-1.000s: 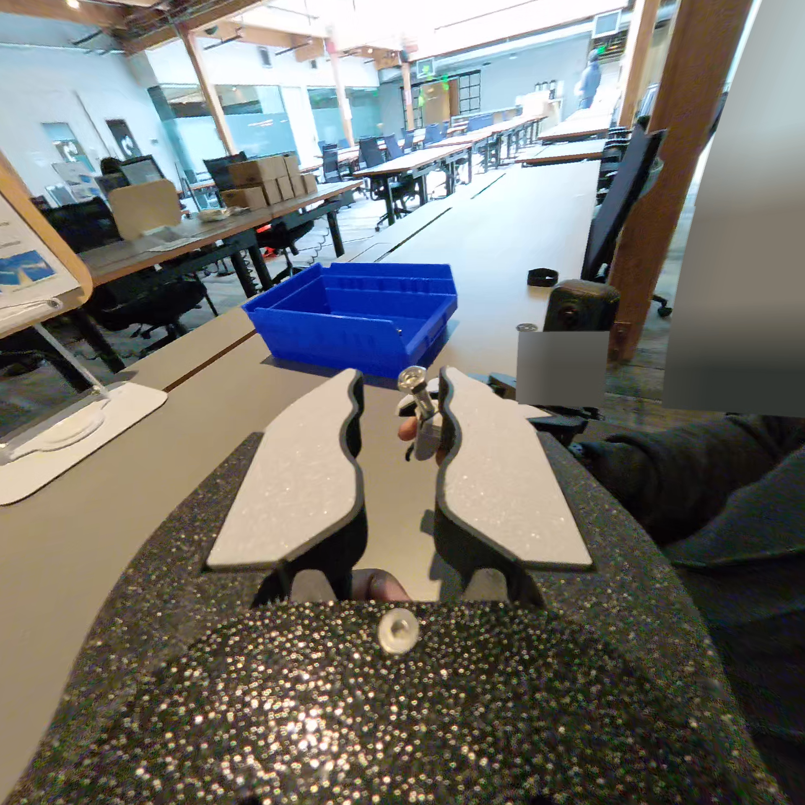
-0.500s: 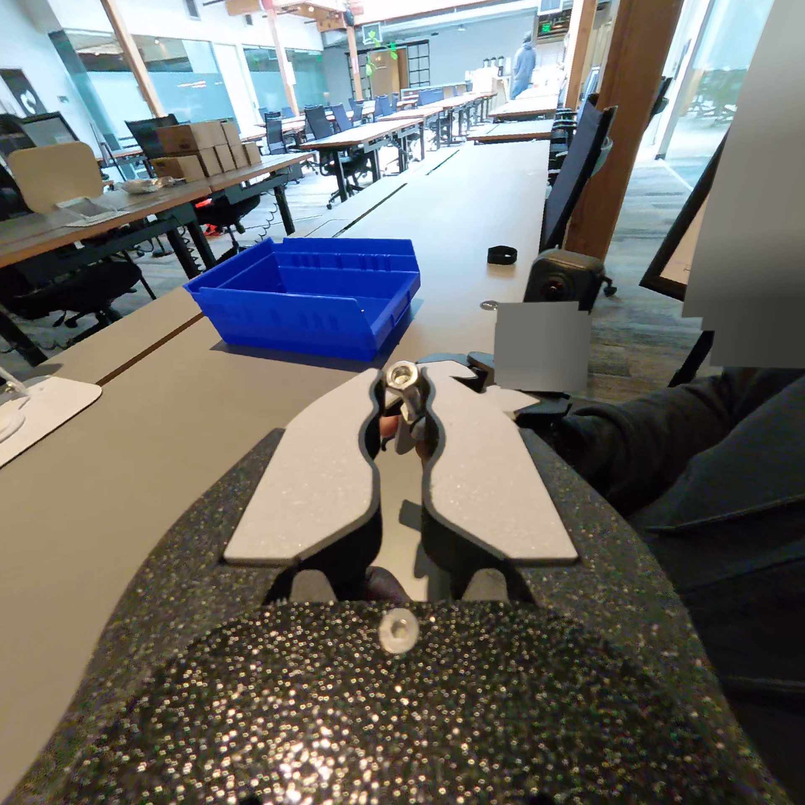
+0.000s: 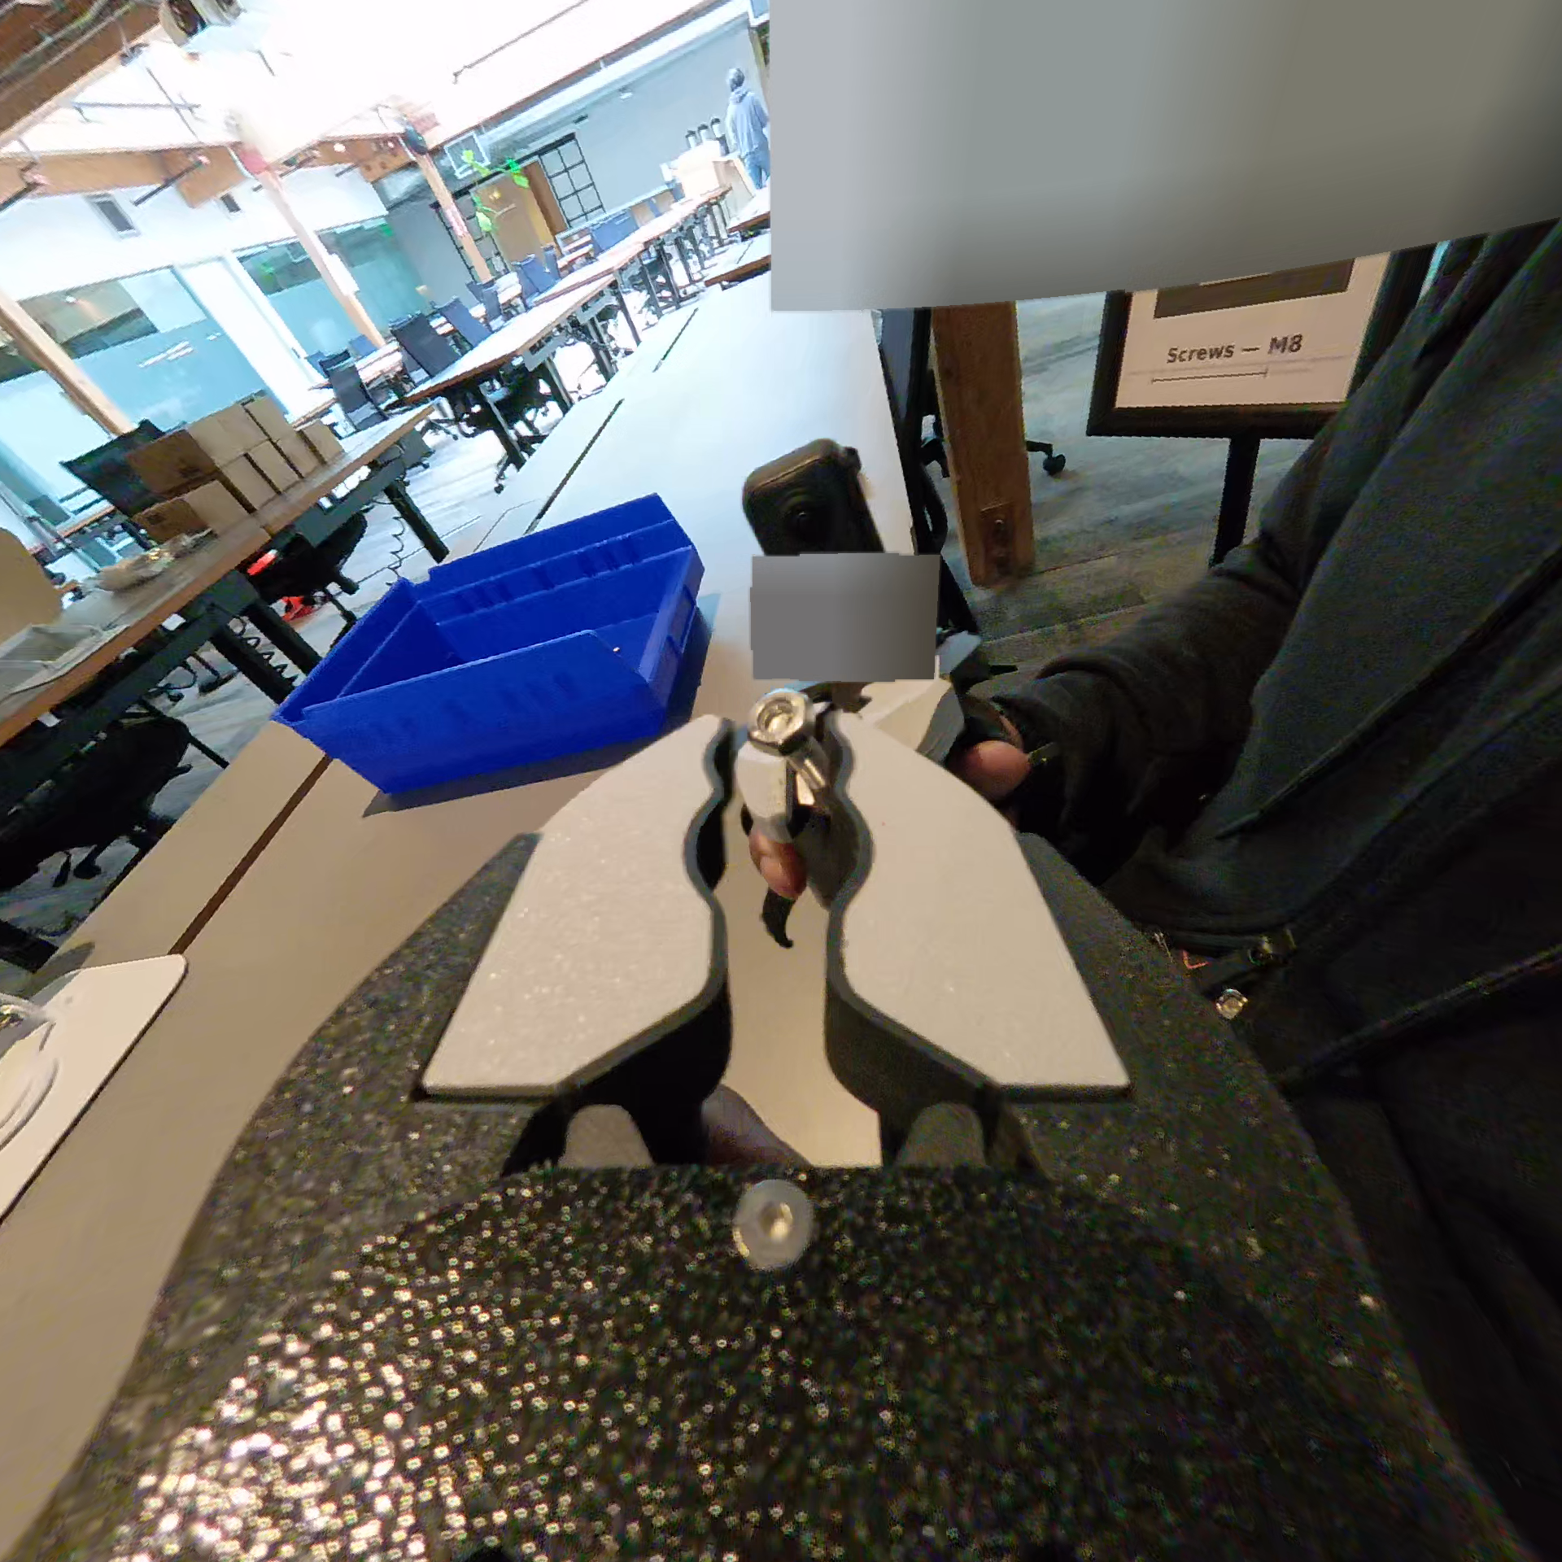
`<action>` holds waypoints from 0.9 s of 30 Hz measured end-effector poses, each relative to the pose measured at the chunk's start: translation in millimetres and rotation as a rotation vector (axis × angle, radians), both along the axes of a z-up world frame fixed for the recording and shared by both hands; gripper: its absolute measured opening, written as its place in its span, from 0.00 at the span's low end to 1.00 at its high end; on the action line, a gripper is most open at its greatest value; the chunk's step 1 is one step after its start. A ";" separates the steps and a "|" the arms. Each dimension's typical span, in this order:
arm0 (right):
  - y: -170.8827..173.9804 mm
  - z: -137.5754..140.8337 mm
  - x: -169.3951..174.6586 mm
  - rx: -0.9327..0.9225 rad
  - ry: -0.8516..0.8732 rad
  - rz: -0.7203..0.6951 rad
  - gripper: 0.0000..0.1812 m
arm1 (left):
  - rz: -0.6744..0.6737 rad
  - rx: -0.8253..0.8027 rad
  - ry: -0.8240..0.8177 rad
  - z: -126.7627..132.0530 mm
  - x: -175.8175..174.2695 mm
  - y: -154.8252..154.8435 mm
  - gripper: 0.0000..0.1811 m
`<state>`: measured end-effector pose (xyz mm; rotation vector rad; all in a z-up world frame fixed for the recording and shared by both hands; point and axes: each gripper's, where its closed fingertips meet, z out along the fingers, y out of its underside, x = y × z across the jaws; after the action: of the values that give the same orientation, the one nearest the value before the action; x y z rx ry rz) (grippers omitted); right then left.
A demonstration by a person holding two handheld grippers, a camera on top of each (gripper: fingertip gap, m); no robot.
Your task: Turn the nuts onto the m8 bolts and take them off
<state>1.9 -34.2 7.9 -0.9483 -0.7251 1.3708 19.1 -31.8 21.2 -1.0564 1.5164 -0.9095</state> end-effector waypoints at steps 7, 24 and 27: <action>15.9 3.8 13.4 0.050 0.004 -0.193 0.08 | 0.149 -0.180 -0.044 14.1 4.5 7.3 0.24; 32.2 5.3 25.0 0.242 -0.102 -0.612 0.08 | 0.314 -0.239 -0.121 10.7 22.2 21.5 0.07; 29.2 4.5 21.9 0.224 -0.096 -0.555 0.08 | 0.278 -0.161 -0.105 10.2 20.6 18.9 0.07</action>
<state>23.8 -5.0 12.4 -0.9486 -0.6104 0.7467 39.7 -12.9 31.5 -1.2794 1.1896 -0.8858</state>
